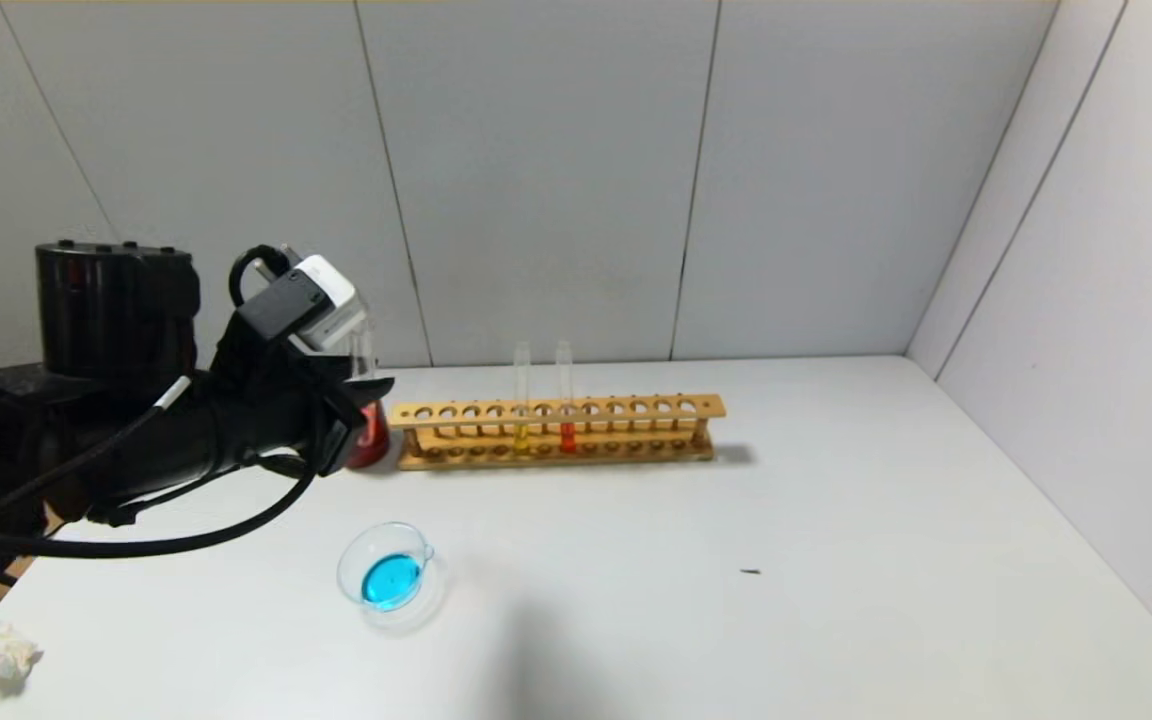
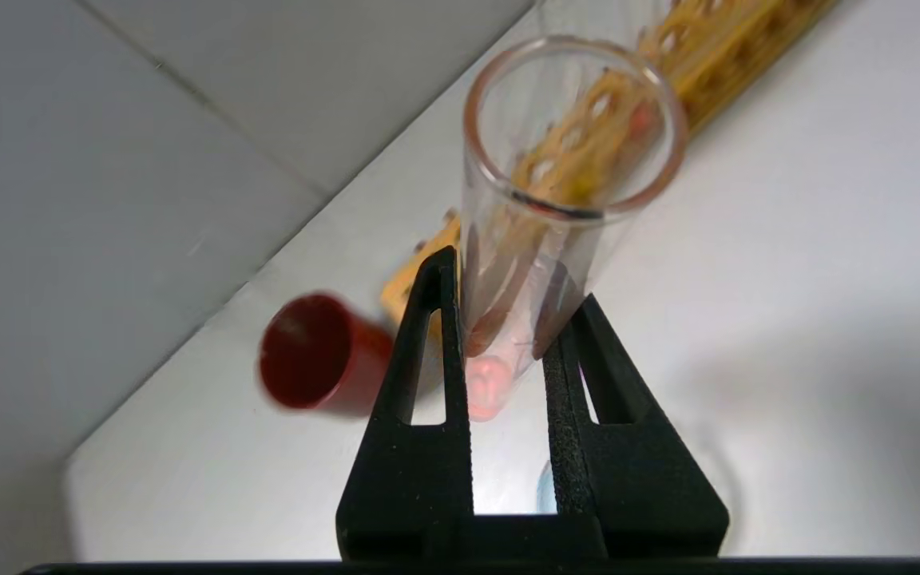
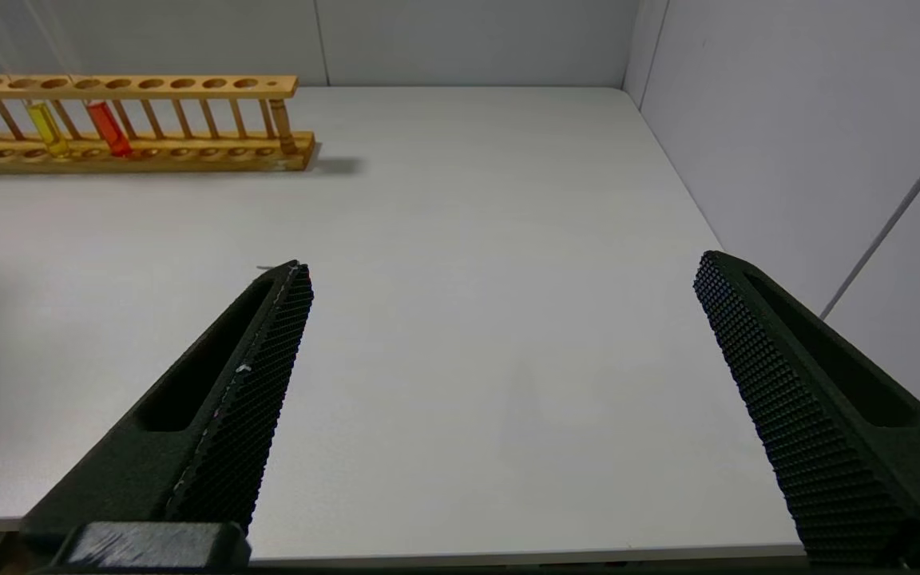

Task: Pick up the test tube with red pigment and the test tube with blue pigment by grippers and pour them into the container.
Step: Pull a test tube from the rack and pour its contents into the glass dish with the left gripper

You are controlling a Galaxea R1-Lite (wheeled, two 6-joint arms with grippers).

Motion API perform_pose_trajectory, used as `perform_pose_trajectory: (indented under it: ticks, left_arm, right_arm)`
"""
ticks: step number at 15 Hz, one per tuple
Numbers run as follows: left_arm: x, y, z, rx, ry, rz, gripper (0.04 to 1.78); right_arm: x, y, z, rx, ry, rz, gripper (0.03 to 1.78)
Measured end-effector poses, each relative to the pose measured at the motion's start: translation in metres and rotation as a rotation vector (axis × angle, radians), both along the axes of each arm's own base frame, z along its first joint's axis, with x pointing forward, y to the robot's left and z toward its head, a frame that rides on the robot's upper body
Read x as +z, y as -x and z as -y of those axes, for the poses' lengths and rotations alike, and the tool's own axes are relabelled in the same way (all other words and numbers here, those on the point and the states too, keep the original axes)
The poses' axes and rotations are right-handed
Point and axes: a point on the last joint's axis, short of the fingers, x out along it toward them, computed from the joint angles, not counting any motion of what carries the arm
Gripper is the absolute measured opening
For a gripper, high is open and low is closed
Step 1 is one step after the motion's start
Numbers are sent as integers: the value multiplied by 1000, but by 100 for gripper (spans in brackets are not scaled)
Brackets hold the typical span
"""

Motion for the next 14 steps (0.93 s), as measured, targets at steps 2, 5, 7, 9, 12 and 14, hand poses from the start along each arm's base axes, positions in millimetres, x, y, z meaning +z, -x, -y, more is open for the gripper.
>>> perform_pose_trajectory:
  ticks: [2,5,7,9,12,14]
  left_arm:
    - [-3,9,-4,14,-42,30,31]
    - [-13,14,-8,0,-92,120,31]
    - [-23,13,-12,-14,-161,210,31]
    - [-30,6,-18,-33,-226,311,31]
    - [-50,-13,-36,-76,-316,425,31]
    - [-67,-24,-53,-131,-396,497,31]
  right_arm:
    - [0,0,0,0,0,0,175]
    - [0,0,0,0,0,0,175]
    - [0,0,0,0,0,0,175]
    - [0,0,0,0,0,0,175]
    - [0,0,0,0,0,0,175]
    - [0,0,0,0,0,0,175]
